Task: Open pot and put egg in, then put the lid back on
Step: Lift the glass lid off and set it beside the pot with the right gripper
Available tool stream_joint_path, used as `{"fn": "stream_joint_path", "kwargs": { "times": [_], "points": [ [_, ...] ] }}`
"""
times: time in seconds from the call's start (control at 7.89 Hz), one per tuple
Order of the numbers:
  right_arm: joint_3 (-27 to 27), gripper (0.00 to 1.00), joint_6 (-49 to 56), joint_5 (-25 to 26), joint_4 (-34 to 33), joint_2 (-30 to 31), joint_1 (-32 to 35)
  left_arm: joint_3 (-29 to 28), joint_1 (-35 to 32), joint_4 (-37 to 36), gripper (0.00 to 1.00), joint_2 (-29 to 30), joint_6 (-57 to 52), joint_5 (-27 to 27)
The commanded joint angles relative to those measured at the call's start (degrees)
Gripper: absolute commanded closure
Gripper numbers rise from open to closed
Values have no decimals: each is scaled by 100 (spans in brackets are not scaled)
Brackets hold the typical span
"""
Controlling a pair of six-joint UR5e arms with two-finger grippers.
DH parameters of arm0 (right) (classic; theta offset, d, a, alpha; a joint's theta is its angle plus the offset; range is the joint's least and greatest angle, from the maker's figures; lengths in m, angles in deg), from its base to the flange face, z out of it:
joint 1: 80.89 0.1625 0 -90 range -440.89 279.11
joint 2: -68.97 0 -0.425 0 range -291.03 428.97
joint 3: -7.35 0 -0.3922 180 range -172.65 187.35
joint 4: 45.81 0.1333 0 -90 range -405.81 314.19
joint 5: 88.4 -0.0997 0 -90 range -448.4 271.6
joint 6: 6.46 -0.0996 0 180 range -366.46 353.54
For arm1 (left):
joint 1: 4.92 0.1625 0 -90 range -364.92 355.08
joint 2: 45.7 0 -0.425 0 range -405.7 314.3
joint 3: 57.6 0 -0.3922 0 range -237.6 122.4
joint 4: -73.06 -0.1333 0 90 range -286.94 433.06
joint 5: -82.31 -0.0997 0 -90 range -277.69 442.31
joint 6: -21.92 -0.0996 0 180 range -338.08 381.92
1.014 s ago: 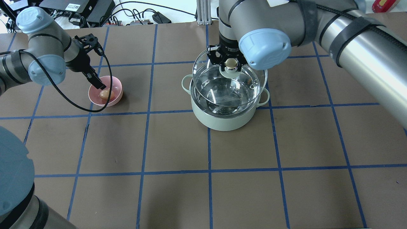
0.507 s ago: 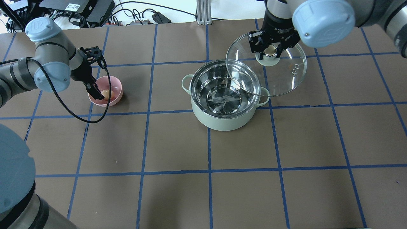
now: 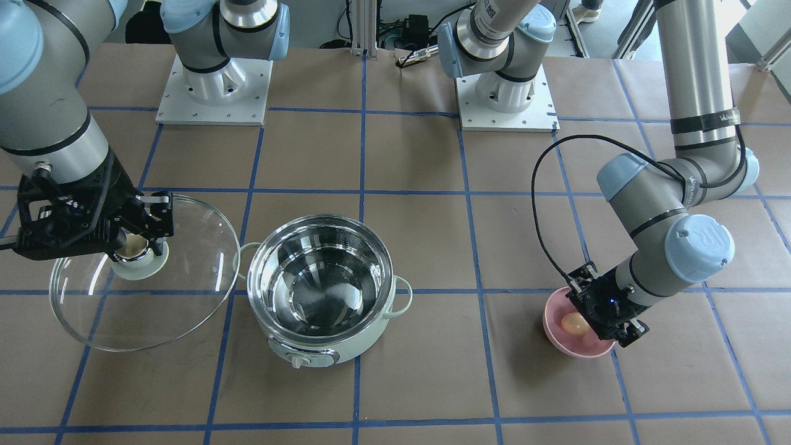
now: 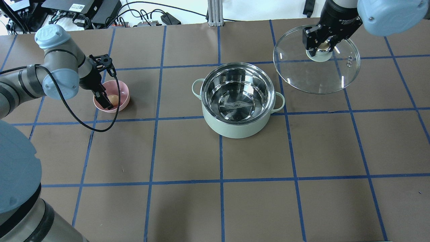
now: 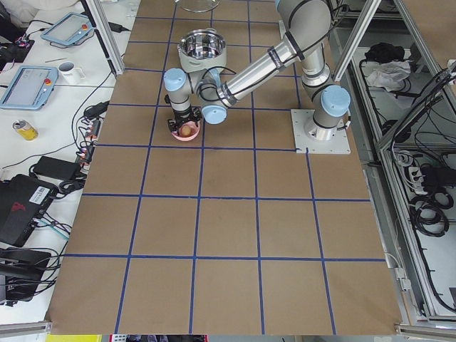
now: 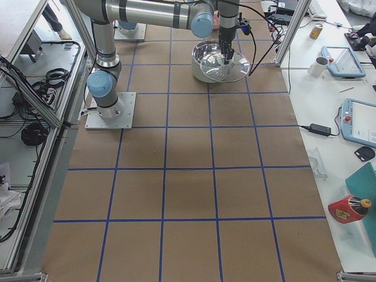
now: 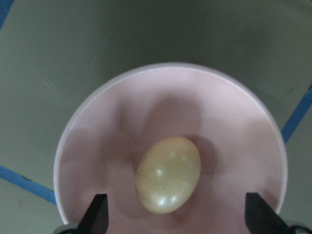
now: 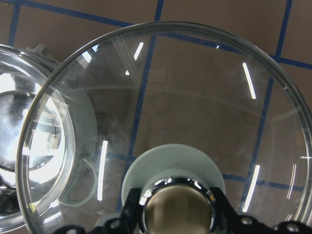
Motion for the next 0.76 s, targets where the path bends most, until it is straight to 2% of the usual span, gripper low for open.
{"fn": "stream_joint_path", "kwargs": {
  "times": [0.0,0.13,0.63],
  "points": [
    [-8,100,312,-1,9,6,-94,-7,-4,-4,0,130,-5,5],
    [0,100,653,7,-34,6,-111,-7,-4,-4,0,148,4,14],
    [-8,100,717,-80,-34,6,-129,-7,-13,-4,0,218,-5,93]
  ]
}}
